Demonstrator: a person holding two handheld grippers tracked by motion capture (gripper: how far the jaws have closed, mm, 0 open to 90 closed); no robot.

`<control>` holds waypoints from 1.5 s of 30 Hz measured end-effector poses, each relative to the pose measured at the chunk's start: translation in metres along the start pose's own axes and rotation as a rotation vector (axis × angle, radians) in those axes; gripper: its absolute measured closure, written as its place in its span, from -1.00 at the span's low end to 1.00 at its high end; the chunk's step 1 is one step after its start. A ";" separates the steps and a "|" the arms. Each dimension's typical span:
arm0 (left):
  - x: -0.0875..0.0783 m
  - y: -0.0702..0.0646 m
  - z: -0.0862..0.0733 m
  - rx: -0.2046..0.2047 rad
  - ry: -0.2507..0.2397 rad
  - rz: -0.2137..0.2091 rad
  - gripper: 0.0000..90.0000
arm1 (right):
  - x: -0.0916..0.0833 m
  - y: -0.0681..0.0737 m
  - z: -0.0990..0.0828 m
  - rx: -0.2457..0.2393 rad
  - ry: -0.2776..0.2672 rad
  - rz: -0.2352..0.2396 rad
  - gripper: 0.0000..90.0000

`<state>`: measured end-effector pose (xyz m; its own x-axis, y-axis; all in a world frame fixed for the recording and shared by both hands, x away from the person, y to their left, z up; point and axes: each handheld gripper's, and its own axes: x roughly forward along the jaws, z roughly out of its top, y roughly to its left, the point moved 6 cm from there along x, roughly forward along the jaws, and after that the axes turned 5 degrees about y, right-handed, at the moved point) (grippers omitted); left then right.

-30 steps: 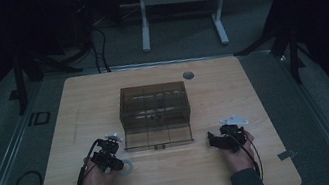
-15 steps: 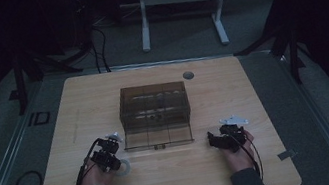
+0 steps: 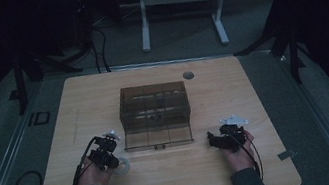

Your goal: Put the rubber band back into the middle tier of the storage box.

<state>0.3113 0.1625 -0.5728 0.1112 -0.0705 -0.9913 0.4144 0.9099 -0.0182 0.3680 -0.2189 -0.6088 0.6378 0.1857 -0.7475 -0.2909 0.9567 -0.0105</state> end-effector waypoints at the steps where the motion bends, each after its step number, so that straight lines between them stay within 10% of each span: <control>1: 0.000 0.000 0.000 0.000 0.000 0.000 0.83 | 0.000 0.000 0.000 0.000 0.000 0.000 -0.57; 45: -0.057 0.011 0.015 0.124 -0.067 -0.020 0.83 | 0.004 0.001 0.005 -0.015 0.001 0.012 -0.57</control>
<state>0.3234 0.1706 -0.5146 0.1596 -0.1192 -0.9800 0.5251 0.8508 -0.0180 0.3738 -0.2162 -0.6088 0.6338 0.1966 -0.7481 -0.3091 0.9510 -0.0119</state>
